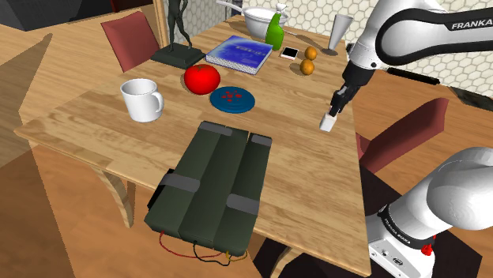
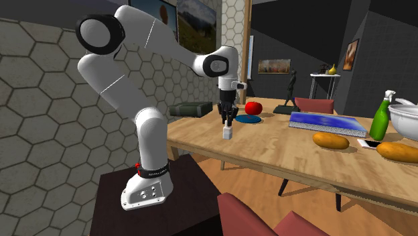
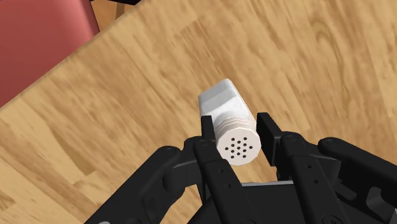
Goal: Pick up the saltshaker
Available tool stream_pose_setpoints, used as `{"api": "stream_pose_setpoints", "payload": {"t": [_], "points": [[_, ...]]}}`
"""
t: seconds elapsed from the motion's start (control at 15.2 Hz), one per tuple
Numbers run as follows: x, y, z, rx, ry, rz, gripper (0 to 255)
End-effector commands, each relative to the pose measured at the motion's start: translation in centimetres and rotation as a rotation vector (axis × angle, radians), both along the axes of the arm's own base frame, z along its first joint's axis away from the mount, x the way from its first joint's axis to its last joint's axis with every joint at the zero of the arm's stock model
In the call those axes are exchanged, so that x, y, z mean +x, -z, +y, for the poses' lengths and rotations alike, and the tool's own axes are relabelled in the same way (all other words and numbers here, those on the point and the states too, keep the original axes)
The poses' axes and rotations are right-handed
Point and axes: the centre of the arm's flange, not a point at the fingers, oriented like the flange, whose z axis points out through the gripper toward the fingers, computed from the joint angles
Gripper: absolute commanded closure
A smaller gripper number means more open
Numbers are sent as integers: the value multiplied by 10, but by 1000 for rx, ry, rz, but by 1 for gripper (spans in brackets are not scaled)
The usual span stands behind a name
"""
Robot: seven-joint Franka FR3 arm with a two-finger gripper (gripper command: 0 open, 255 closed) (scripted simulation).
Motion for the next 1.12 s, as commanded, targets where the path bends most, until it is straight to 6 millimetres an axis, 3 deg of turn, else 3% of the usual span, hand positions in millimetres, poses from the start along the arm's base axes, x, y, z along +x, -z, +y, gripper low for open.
{"api": "stream_pose_setpoints", "payload": {"t": [0.0, 0.92, 1.06], "points": [[0, -5, 0, 0, 0, 2, 255], [0, -78, 0, 0, 0, 2, 255], [0, -79, 0, 0, 0, 2, 255]]}}
